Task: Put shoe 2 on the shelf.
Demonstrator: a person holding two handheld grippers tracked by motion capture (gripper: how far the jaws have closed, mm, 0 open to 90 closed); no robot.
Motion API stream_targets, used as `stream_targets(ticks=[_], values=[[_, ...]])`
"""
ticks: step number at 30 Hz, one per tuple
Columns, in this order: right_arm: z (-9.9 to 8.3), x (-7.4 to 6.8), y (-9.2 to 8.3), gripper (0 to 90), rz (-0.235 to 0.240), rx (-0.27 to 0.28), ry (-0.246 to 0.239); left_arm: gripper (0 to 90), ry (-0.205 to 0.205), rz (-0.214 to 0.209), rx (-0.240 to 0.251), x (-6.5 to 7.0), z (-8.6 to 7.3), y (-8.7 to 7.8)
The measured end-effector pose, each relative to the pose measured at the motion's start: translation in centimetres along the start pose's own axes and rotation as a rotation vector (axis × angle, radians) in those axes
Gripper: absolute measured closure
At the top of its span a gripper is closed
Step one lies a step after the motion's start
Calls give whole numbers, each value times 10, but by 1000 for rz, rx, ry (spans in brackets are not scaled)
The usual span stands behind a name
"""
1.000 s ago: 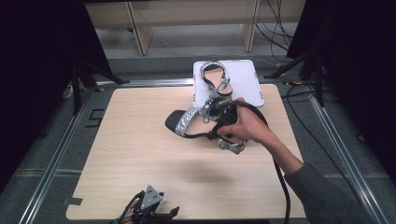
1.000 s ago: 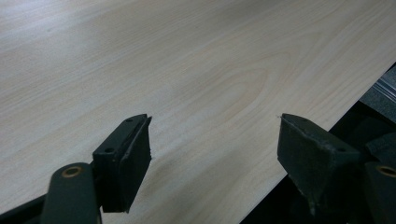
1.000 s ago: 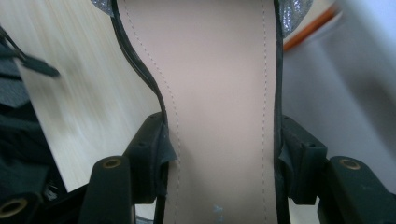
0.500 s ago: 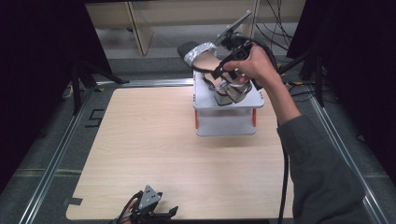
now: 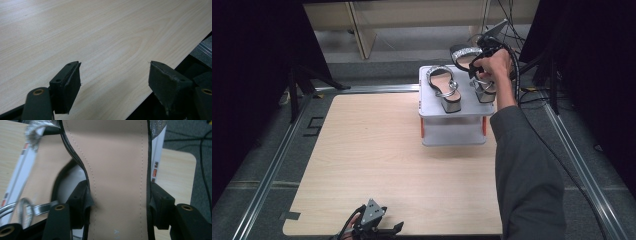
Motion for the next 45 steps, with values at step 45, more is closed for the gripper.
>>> stream_targets(ticks=[45], values=[[-42, 81, -34, 268, 21, 32, 97, 250, 32, 12, -18, -1, 0, 2]])
Point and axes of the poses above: each handheld gripper's, and its own axes: y roughly forward along the jaws, z roughly out of its top, x roughly to its right, the point moved 1 cm from there along y, roughly forward along the jaws, and after that the axes turned 8 degrees about z, right-handed, at the moved point
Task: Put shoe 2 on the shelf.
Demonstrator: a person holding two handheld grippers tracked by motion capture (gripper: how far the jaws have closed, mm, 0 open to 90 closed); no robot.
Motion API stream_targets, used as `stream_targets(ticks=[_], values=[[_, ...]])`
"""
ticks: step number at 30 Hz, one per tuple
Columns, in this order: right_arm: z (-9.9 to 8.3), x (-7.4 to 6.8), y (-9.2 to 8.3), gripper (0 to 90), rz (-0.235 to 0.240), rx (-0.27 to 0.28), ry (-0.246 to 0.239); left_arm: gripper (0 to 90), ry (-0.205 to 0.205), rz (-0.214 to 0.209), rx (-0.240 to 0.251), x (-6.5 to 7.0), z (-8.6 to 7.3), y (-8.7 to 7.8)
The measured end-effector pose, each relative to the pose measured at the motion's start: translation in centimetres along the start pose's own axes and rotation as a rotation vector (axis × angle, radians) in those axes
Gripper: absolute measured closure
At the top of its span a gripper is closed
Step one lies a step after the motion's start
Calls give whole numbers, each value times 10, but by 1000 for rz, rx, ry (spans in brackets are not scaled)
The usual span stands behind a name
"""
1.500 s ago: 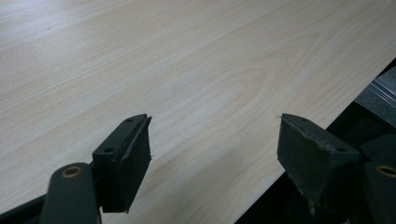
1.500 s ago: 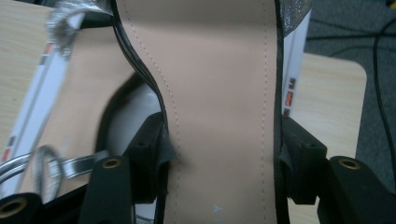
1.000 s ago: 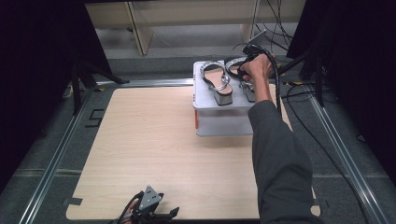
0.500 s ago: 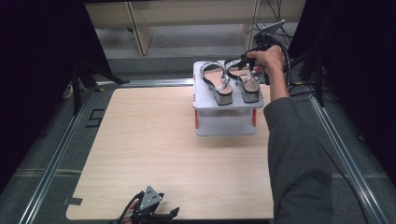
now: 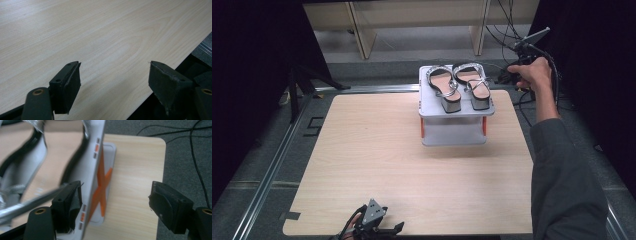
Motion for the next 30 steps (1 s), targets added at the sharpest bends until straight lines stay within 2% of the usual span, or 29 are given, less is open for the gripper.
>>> stream_targets(ticks=[1, 3, 4, 5, 7, 9, 11, 12, 14, 15, 17, 18, 22, 23, 24, 25, 26, 27, 28, 29, 30], values=[[-2, 5, 3, 270, 0, -5, -29, 250, 1, 3, 0, 0, 0, 0], [-6, 8, 8, 270, -4, -11, -56, 250, 1, 1, -1, 0, 0, 0], [-8, 6, 11, 270, -4, -21, -42, 250, 2, 5, -5, 0, 0, 0], [-9, 7, 14, 275, 1, -22, -79, 250, 5, 11, -6, 0, 0, 0], [-12, 4, 21, 274, 39, -25, -80, 250, -5, 4, -5, 0, 0, 1], [-14, 0, 26, 265, 23, -42, -110, 250, -4, 3, -5, 0, 0, 1], [-14, -7, 30, 279, 55, -41, -122, 250, -4, 3, -6, 0, 0, 1], [-15, -11, 32, 313, 64, -35, -148, 250, -8, 4, -3, 0, 0, 1], [-16, -15, 31, 317, 58, -29, -178, 250, -9, 0, -3, 0, 0, 1], [-16, -18, 32, 320, 56, -28, -165, 250, -29, -11, 12, 1, 0, 1], [-17, -21, 33, 321, 52, -18, -196, 250, -28, -12, 12, 1, 0, 1], [-18, -22, 33, 321, 59, -19, -203, 250, -10, 4, 1, 0, 0, 1], [-20, -30, 36, 321, 86, -24, -221, 250, 6, -2, -14, -2, 1, 1], [-20, -32, 36, 321, 84, -21, -232, 250, -5, -1, -5, -1, 0, 1], [-21, -35, 37, 320, 80, -20, -231, 250, -33, -11, 11, 0, 0, 2], [-21, -35, 36, 314, 76, -23, -221, 250, -32, -10, 11, 0, 1, 2], [-22, -33, 35, 257, 57, -23, -235, 250, -31, -10, 10, 0, 1, 2], [-22, -33, 36, 238, 56, -23, -234, 250, -35, -11, 12, 0, 1, 2], [-24, -33, 35, 258, 66, -32, -213, 250, -37, -10, 12, 0, 1, 2], [-26, -31, 33, 257, 83, -13, -237, 250, -10, 0, -7, -2, 1, 2], [-28, -29, 31, 245, 95, 12, -254, 250, -18, 6, -2, -2, 1, 2]])
Point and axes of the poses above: each handheld gripper's, and its own axes: y roughly forward along the jaws, z roughly out of its top, x roughly to its right, the point moved 1 cm from there along y, roughly forward along the jaws, and after that the axes turned 8 degrees about z, right-handed, at the moved point
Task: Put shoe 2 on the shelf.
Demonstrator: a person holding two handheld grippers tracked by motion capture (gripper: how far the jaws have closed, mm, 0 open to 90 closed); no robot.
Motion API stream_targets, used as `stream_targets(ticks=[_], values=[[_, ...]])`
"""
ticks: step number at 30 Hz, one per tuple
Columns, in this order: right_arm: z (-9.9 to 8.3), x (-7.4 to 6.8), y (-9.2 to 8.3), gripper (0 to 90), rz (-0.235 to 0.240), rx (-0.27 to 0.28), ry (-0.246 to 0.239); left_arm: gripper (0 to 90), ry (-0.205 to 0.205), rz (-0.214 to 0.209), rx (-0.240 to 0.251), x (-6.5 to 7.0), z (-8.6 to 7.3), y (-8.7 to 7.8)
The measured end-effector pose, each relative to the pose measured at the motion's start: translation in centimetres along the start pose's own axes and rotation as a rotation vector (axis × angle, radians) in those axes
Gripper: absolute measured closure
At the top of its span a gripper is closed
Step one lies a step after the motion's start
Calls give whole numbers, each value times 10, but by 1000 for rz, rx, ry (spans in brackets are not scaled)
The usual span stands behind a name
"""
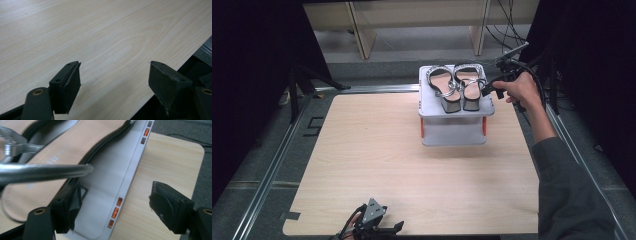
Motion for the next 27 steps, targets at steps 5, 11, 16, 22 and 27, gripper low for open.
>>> stream_targets(ticks=[5, 11, 16, 22, 27], values=[[-18, -5, -14, 247, 30, 36, -47, 249, -13, -4, 8, 0, 1, 2], [-51, -12, -23, 237, 69, 51, -91, 249, 16, 6, -16, -3, 2, 3], [-90, -17, -25, 228, 121, 68, -101, 249, 8, 4, -9, -3, 3, 6], [-132, -19, -20, 214, 148, 87, -113, 248, -6, -10, 10, 1, 5, 6], [-157, -19, -9, 213, 162, 78, -168, 247, -6, -11, 10, 0, 4, 7]])
Point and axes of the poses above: each handheld gripper's, and its own axes: y roughly forward along the jaws, z roughly out of its top, x roughly to its right, the point moved 1 cm from there along y, roughly forward along the jaws, and after that the axes turned 8 degrees about z, right-handed, at the moved point
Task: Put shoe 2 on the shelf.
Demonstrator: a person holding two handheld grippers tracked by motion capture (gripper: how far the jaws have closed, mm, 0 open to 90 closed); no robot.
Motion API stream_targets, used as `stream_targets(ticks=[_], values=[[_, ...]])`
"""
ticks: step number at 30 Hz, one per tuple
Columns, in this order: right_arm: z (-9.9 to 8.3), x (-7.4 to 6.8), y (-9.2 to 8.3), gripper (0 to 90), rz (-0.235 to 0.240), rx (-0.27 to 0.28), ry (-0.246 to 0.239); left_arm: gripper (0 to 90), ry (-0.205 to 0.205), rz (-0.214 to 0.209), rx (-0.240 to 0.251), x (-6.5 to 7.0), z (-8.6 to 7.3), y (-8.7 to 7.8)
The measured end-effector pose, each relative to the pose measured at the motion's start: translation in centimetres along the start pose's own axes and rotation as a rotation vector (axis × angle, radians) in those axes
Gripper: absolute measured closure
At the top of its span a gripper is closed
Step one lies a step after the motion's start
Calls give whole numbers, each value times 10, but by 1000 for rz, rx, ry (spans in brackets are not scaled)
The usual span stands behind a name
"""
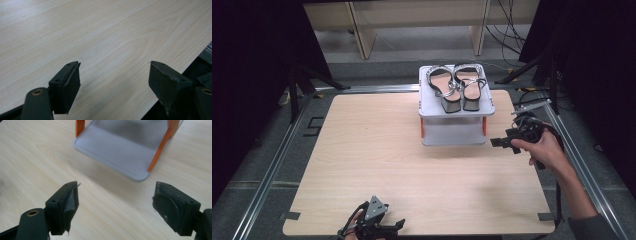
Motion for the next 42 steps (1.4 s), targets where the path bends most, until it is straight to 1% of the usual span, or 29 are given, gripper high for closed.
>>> stream_targets(ticks=[2, 5, 7, 10, 14, 15, 18, 19, 20, 21, 22, 23, 25, 26, 27, 28, 29, 30, 31, 32, 33, 34, 35, 36, 37, 38, 39, 41, 42], values=[[-10, -3, 6, 214, 5, -3, -10, 247, -4, -5, 8, 0, 0, 1], [-21, -7, 10, 212, 3, -17, -24, 247, 0, 1, 0, 0, 0, 0], [-29, -12, 15, 212, 12, -13, -41, 247, 3, 0, -2, 0, 0, 0], [-37, -19, 19, 206, 31, -28, -58, 245, 5, 1, 0, 0, 0, 0], [-51, -28, 30, 203, 26, -45, -81, 243, 14, -2, 2, -1, 0, 0], [-55, -31, 32, 203, 26, -61, -90, 243, 8, 1, 2, 0, 0, 0], [-67, -37, 40, 204, 33, -78, -112, 243, 4, 2, 1, 0, 0, 0], [-70, -39, 42, 204, 38, -88, -103, 243, 3, 2, 0, 0, 0, 0], [-75, -41, 46, 204, 33, -95, -113, 243, 5, 3, 0, 0, 0, 0], [-79, -41, 49, 205, 33, -115, -142, 243, 9, 3, -1, -1, 0, 0], [-82, -44, 51, 205, 38, -117, -121, 243, 9, 3, -1, -1, 0, 0], [-85, -45, 53, 206, 46, -123, -116, 243, 8, 3, -1, -1, 0, 0], [-92, -47, 58, 211, 43, -151, -112, 243, 10, 3, -1, -1, 0, -1], [-97, -47, 62, 213, 27, -140, -135, 243, 43, 6, -20, -3, 0, -2], [-101, -49, 62, 213, 18, -165, -108, 242, 71, 11, -37, -5, 0, -3], [-103, -48, 64, 212, 13, -168, -122, 242, 33, 15, -15, -2, -1, -1], [-108, -52, 65, 213, 9, -186, -82, 242, 28, 17, -9, -2, -1, -1], [-110, -51, 65, 213, 10, -185, -92, 242, 46, 15, -7, -3, 0, -1], [-112, -50, 66, 213, 11, -185, -108, 242, 33, 7, -7, -2, 0, -2], [-115, -52, 67, 214, 18, -191, -102, 242, 34, 4, -5, -2, 0, -2], [-117, -53, 67, 217, 21, -195, -94, 242, 28, 16, -2, -1, 0, -1], [-118, -51, 67, 215, 21, -193, -123, 242, 21, 2, 1, -1, 0, -2], [-120, -53, 66, 210, 9, -199, -108, 242, 28, 16, -2, -1, -1, -2], [-121, -53, 67, 210, 8, -192, -132, 242, 31, 20, -8, -1, 0, -2], [-123, -55, 67, 211, 3, -183, -130, 242, 32, 19, -9, -1, -1, -2], [-125, -56, 65, 213, 6, -195, -119, 242, 30, 17, -3, -1, -1, -2], [-127, -57, 65, 215, 16, -188, -126, 242, 29, 14, -4, -1, -1, -2], [-131, -58, 64, 214, 16, -192, -126, 241, 29, 15, -3, -1, -1, -2], [-133, -59, 62, 214, 15, -191, -115, 240, 11, -3, 7, 1, -1, -2]])
Point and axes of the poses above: each handheld gripper's, and its own axes: y roughly forward along the jaws, z roughly out of its top, x roughly to its right, the point moved 1 cm from there along y, roughly forward along the jaws, and after that the axes turned 8 degrees about z, right-handed, at the moved point
